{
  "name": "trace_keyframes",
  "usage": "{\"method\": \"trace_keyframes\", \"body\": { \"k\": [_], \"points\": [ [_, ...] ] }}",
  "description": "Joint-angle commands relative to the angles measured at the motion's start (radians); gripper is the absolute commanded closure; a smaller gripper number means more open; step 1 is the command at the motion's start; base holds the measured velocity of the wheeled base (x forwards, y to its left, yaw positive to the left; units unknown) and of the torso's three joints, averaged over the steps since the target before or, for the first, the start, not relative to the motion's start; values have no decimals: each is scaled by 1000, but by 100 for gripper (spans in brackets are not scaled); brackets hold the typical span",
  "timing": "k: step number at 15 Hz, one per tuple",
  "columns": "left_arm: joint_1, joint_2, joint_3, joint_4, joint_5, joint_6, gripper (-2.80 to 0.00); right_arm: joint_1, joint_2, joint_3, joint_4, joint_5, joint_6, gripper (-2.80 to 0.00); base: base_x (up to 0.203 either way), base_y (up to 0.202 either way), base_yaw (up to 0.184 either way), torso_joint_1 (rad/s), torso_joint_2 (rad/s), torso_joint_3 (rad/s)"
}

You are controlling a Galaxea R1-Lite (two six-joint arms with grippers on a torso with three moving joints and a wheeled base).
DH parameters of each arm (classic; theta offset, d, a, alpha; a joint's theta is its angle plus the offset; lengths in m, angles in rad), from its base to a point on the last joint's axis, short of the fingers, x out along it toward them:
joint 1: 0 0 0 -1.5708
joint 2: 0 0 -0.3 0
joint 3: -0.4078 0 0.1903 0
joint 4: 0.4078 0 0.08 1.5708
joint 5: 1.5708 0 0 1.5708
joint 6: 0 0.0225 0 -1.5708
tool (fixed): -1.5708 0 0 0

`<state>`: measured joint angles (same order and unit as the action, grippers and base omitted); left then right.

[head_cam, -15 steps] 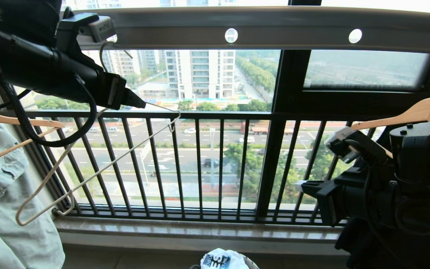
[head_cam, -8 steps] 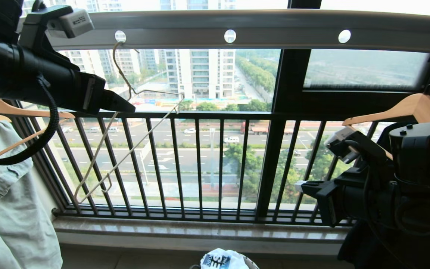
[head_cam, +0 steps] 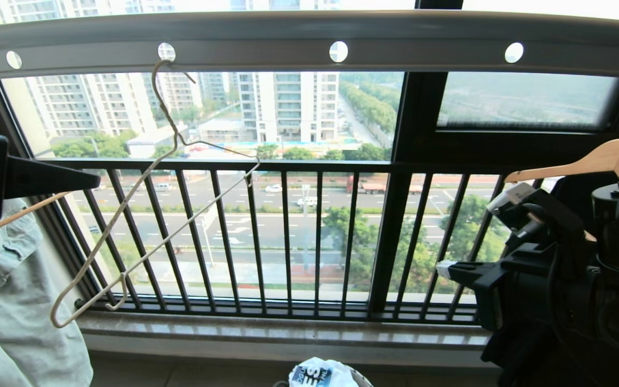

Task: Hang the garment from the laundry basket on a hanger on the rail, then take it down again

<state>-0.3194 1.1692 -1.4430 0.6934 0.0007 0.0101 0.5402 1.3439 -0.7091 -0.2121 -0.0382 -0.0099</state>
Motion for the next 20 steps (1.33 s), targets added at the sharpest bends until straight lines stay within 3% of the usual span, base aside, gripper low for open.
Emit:
{"method": "trace_keyframes", "body": {
  "k": [1,4,7,10,12,15,20],
  "points": [
    [-3,-177,107,1,-7,-20,0,-1,-137,13,47,-47,-4,0,0,0,0,0,0,0],
    [0,-353,230,-4,-9,-38,0,-16,-269,14,148,-142,0,0,0,0,0,0,0,0],
    [49,-522,316,-6,-4,-54,0,-54,-415,-5,231,-255,0,0,0,0,0,0,0,0],
    [181,-679,381,-6,2,-62,0,-187,-519,-57,329,-359,-1,0,0,0,0,0,0,0],
    [259,-757,442,-6,3,-70,0,-274,-612,-100,389,-390,-1,0,0,0,0,0,0,0],
    [301,-874,576,-20,1,-72,0,-342,-774,-131,523,-411,-3,0,0,0,0,0,0,0],
    [311,-1079,961,-259,-3,-55,0,-458,-1024,-56,713,-414,-6,0,0,0,0,0,0,0]
  ]
}}
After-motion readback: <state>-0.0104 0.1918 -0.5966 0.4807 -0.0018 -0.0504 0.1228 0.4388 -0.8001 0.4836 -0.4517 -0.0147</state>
